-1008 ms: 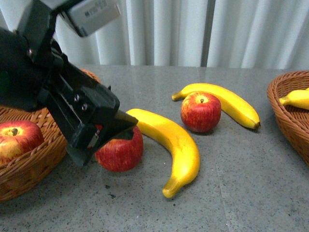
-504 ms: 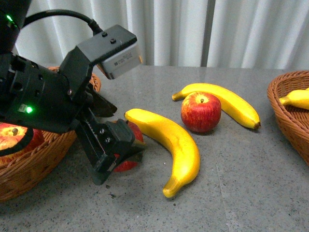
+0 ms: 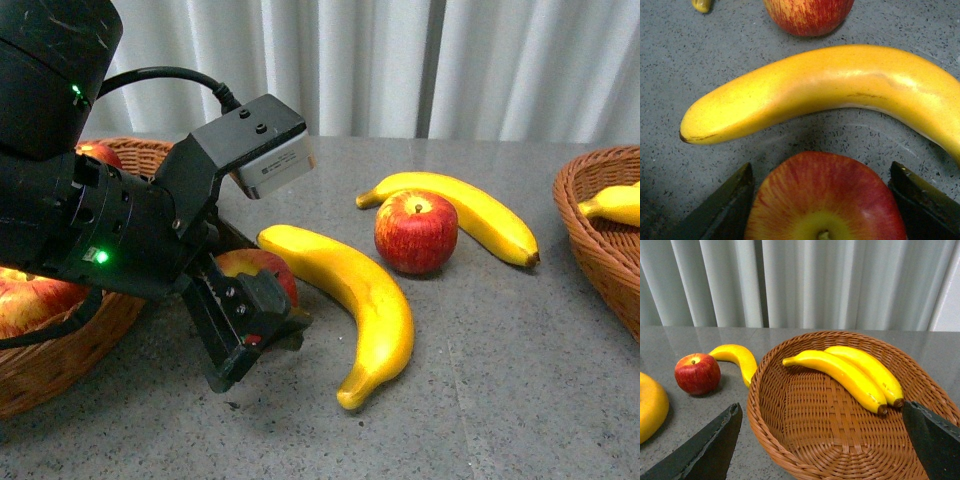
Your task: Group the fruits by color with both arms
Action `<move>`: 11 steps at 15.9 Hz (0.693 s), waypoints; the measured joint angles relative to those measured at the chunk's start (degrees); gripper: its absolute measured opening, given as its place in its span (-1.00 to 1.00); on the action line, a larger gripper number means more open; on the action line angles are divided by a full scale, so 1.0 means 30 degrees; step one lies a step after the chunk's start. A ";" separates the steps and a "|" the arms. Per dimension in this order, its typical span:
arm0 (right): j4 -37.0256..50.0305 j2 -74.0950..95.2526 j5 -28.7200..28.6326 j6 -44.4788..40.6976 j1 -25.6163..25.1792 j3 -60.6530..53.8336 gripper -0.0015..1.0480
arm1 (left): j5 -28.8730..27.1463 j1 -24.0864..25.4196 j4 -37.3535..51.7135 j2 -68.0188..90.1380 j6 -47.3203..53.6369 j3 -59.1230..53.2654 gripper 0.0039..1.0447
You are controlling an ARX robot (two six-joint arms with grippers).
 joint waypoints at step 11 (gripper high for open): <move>0.0000 0.0000 0.0000 0.0000 0.0000 0.0000 0.87 | -0.3519 0.0627 0.2229 -0.5610 -0.4364 0.0532 0.22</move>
